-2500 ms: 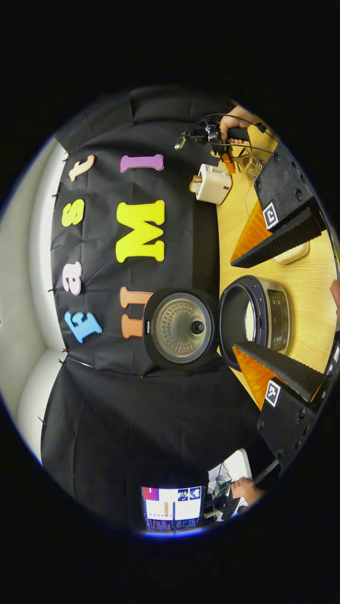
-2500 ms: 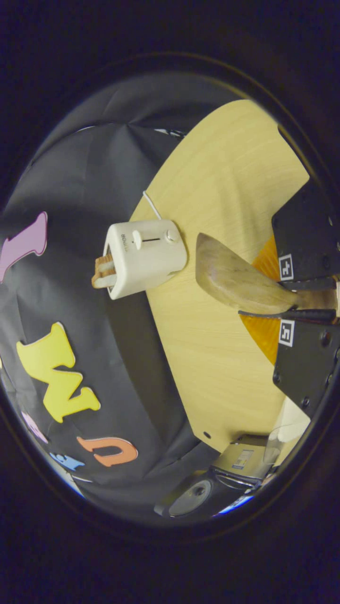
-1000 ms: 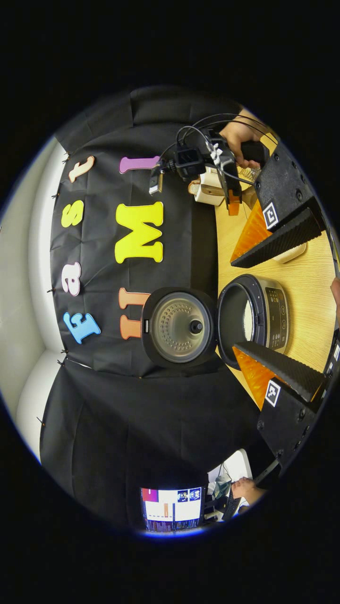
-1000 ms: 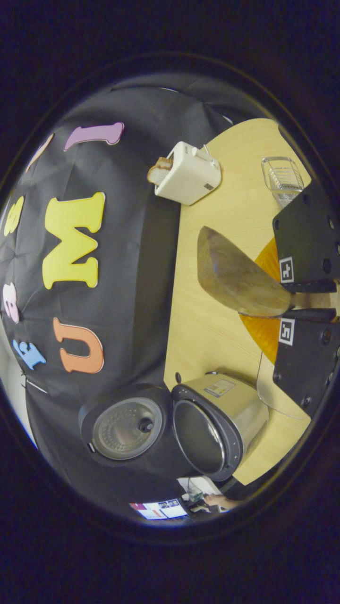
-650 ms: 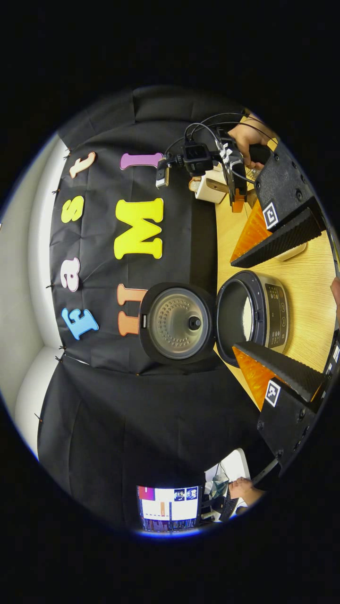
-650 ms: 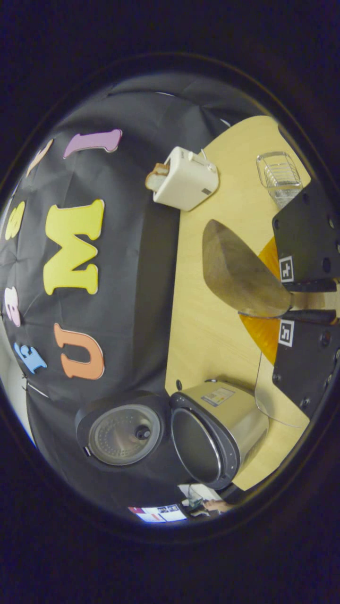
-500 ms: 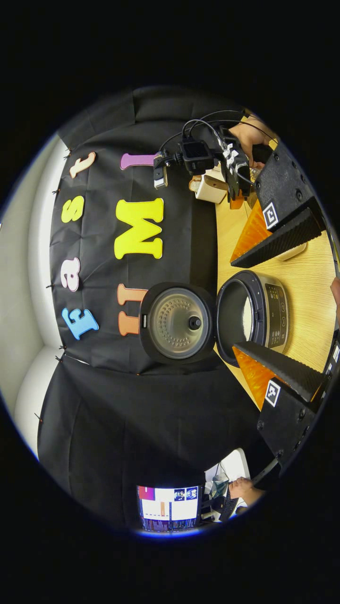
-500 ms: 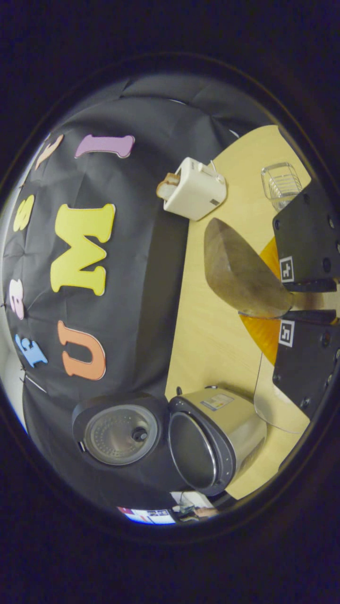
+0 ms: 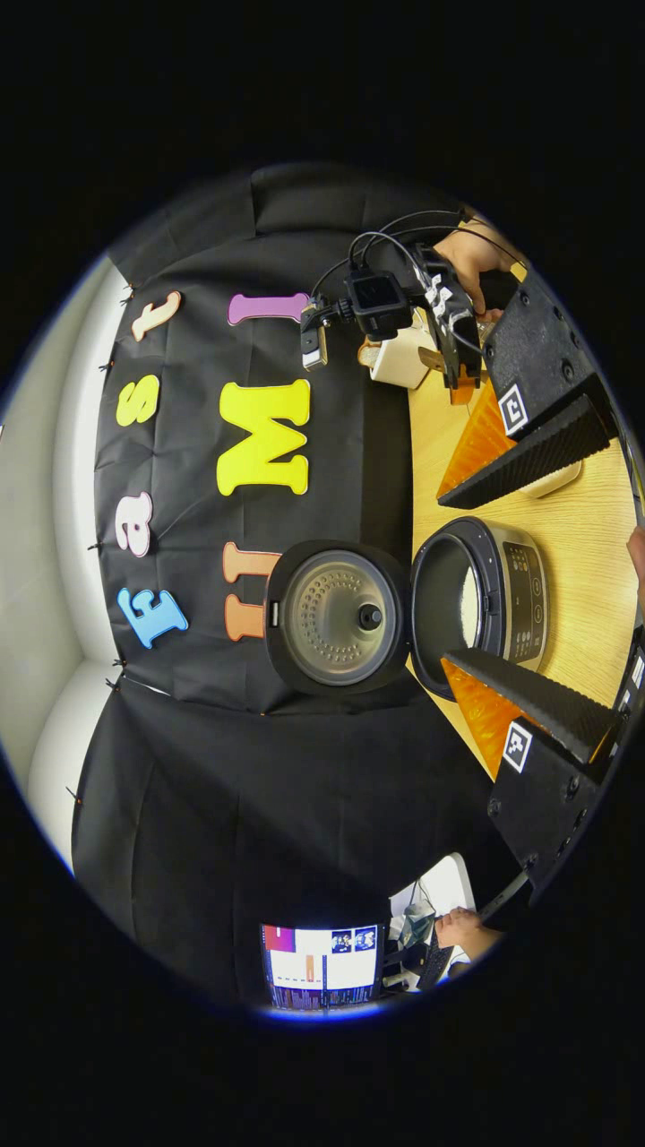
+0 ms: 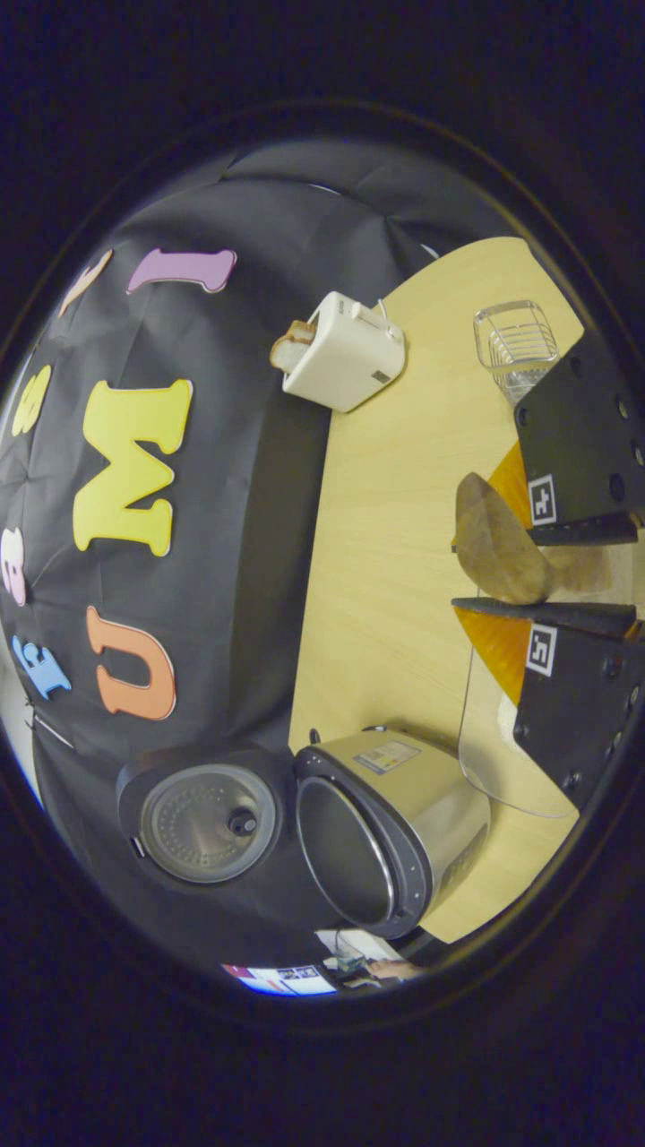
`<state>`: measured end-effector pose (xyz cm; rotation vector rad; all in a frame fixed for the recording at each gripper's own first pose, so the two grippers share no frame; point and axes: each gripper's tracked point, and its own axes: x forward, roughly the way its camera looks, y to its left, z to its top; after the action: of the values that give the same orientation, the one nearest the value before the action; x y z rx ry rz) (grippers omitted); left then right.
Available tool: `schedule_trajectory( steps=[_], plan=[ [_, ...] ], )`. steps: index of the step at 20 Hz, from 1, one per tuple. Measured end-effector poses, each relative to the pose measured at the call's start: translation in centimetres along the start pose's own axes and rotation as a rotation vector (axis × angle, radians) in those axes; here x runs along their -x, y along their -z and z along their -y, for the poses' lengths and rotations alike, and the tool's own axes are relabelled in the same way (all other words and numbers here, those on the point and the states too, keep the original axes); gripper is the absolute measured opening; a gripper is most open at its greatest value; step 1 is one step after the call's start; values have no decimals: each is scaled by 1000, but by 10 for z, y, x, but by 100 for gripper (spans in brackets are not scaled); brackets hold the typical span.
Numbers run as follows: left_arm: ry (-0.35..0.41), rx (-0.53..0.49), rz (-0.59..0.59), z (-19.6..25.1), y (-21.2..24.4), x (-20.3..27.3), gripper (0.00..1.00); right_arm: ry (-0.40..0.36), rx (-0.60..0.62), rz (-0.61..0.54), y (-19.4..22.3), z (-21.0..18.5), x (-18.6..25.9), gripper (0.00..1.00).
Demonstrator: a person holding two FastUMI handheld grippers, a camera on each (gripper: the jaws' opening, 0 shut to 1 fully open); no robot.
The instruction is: Close the left gripper, press the button to open the rice cooker; take a wooden spoon from the chopstick holder with the right hand, scoop a spoonful of rice and pour it into the rice cooker, then put the wooden spoon back into the chopstick holder.
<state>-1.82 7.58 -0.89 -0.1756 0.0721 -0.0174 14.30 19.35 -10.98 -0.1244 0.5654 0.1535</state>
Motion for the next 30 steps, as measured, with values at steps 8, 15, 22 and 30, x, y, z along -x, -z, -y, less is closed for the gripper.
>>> schedule_trajectory(
  steps=[8,15,22,30],
  plan=[
    [-6,4,4,-4,-1,2,100,136,6,41,-7,10,19,25],
    [-23,28,6,-19,-2,4,100,186,69,14,-1,-15,7,25],
    [-20,62,8,-25,-2,3,99,83,41,-71,20,-59,14,24],
    [-10,103,20,-28,-7,6,100,-78,-131,-122,26,-100,36,25]
  ],
)
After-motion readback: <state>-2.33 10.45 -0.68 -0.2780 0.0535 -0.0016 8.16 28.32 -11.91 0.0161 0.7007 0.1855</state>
